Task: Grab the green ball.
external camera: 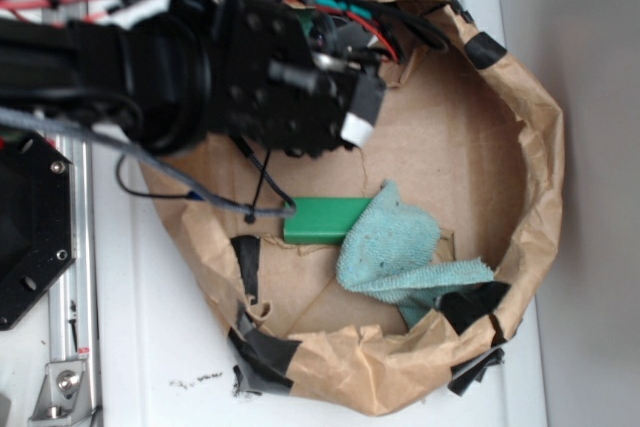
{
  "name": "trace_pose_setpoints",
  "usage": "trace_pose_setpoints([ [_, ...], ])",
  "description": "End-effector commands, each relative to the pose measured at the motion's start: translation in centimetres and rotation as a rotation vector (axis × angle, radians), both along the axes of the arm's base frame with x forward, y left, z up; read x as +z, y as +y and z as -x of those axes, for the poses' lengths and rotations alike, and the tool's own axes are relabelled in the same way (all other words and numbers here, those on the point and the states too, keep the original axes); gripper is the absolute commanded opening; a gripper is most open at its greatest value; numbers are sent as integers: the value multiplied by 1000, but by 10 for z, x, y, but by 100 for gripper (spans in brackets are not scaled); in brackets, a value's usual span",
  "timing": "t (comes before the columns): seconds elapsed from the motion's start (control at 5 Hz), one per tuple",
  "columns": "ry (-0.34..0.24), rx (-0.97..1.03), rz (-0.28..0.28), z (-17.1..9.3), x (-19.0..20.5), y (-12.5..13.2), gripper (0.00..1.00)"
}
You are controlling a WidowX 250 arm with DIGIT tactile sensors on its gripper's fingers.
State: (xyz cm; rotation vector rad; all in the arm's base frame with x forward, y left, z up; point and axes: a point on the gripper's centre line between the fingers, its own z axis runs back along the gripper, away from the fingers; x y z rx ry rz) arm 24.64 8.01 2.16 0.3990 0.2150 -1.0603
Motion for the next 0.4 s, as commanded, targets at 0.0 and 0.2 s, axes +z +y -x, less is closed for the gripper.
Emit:
trace_pose_setpoints([
  [0.0,-51,56,13,8,8,-2,0],
  [0.2,-66,86,34,6,15,-6,0],
])
